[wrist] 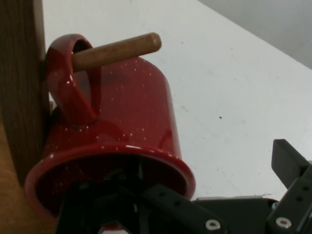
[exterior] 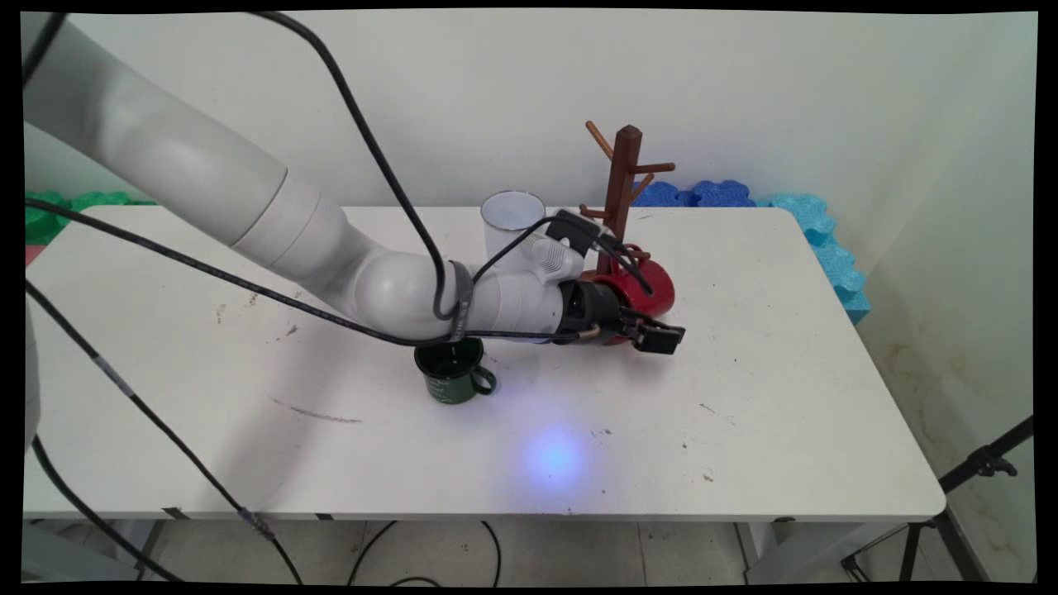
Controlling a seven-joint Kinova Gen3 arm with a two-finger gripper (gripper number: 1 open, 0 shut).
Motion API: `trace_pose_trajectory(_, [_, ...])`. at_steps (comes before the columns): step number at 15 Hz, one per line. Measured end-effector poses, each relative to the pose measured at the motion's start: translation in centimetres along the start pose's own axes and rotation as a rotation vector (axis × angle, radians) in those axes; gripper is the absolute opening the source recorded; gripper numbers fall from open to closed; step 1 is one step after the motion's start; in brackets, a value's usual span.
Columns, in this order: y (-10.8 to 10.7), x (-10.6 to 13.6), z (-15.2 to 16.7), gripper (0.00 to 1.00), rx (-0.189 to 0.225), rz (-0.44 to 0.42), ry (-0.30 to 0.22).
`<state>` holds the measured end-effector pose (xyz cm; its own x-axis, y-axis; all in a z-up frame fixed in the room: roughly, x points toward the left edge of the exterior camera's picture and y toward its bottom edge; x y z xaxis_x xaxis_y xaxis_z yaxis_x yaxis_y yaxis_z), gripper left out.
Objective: Pick up the red mug from the rack, then place the picked object on the table
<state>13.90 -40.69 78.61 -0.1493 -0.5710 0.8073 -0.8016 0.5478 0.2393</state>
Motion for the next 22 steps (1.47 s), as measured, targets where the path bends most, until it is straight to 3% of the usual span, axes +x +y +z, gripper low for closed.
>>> trace_pose_trajectory(4, [-0.34,-0.38,0.57,1.00,-0.012,0.004,0.018])
trace_pose_trajectory(5, [-0.40,-0.45,0.69,0.00,-0.014,0.006,0.022])
trace_pose_trajectory(22, [-0.49,-0.63,0.54,0.00,-0.059,0.042,0.059])
